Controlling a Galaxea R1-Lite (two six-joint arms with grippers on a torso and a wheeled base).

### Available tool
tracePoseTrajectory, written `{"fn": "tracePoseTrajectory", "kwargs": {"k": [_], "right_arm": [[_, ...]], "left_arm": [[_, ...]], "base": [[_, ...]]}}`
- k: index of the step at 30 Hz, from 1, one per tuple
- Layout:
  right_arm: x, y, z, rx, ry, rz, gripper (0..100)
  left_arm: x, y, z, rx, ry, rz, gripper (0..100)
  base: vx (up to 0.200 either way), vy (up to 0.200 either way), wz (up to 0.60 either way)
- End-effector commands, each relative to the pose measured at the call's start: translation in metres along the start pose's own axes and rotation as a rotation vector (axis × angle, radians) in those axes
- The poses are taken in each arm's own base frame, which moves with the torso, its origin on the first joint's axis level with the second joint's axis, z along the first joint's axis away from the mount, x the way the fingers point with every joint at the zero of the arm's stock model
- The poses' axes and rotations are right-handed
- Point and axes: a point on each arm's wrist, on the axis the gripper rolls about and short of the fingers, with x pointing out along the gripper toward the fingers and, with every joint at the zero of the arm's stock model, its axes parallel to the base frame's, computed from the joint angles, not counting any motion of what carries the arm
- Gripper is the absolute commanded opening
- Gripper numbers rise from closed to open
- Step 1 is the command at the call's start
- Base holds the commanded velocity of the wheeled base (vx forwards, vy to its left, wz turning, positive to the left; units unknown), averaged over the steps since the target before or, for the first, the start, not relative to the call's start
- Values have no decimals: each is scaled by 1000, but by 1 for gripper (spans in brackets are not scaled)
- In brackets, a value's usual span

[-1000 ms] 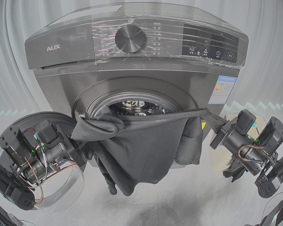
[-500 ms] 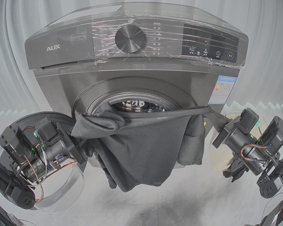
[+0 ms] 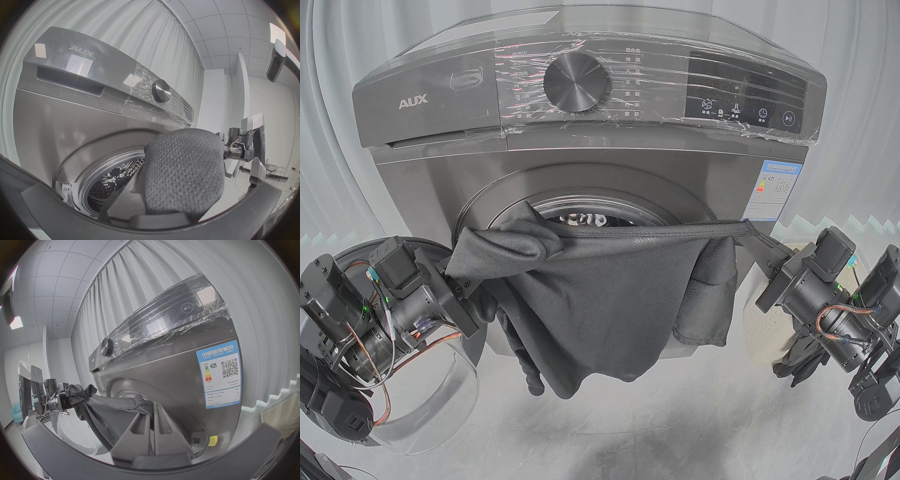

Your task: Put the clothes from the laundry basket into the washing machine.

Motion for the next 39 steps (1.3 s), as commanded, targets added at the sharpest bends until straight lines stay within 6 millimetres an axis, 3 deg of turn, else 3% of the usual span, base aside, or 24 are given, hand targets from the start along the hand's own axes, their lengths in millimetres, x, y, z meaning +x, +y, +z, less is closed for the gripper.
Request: {"fn": "tracePoseTrajectory", "kwargs": {"k": [1, 30, 31, 33, 39], "right_arm": [[0, 1, 2, 0, -10, 3, 0], [-6, 6, -8, 10, 41, 28, 0], [-7, 6, -9, 10, 45, 26, 100], [-7, 5, -10, 9, 50, 24, 100], [-52, 6, -48, 4, 302, 53, 100]], "left_arm": [[-1, 0, 2, 4, -9, 1, 0], [-2, 0, -7, -8, 30, 4, 0], [-2, 0, -7, -9, 28, 4, 0], [-1, 0, -6, -8, 27, 3, 0], [5, -9, -3, -11, 7, -36, 0]], "base": [[0, 0, 0], [0, 0, 0], [0, 0, 0], [0, 0, 0], [0, 0, 0]]}}
